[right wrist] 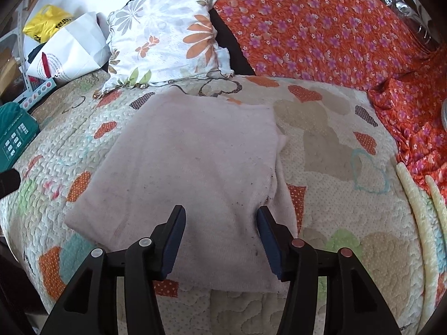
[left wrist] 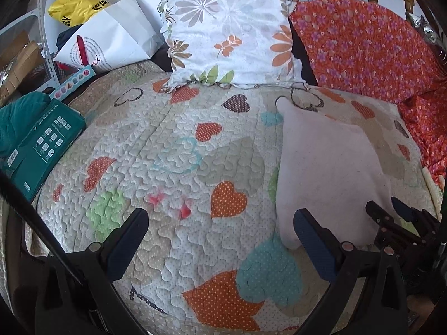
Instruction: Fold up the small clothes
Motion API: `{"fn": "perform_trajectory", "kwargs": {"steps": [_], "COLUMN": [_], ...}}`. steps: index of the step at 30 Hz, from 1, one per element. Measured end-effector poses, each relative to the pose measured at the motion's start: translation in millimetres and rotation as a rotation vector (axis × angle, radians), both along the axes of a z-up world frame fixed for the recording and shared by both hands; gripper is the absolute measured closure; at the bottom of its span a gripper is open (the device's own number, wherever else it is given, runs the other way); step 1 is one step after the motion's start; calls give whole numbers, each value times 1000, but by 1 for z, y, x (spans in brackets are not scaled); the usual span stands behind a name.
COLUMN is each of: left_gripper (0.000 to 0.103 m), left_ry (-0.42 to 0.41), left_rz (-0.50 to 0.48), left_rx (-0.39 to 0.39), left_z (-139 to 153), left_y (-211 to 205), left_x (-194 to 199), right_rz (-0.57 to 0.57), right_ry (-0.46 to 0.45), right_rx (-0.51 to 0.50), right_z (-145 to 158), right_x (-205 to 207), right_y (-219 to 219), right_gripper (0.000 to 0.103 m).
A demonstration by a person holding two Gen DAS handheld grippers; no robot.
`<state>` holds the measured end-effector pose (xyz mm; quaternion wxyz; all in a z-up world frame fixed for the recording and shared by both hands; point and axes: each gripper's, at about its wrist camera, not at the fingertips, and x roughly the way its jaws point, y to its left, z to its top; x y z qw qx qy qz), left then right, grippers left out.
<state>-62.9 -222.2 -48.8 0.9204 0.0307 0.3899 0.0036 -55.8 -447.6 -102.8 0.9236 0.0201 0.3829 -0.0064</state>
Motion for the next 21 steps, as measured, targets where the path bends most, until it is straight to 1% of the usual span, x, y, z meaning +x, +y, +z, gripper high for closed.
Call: {"fn": "perform_trajectory", "kwargs": {"steps": [6, 15, 21], "left_gripper": [0, 0, 0], "left_ry": [22, 75, 101], "left_rz": [-1, -2, -10], "left_rx": [23, 73, 78], "left_z": [-7, -24, -31], "left_y": [-4, -11, -14], "left_x": [-1, -2, -1], "right_rz": [-13, 10, 11], "right_ry": [7, 15, 20], "right_rx": [13, -16, -20], "right_z": [0, -4, -5], "right_x": [1, 1, 1], "right_y": [-4, 5, 5], "right_gripper": [45, 42, 41]}}
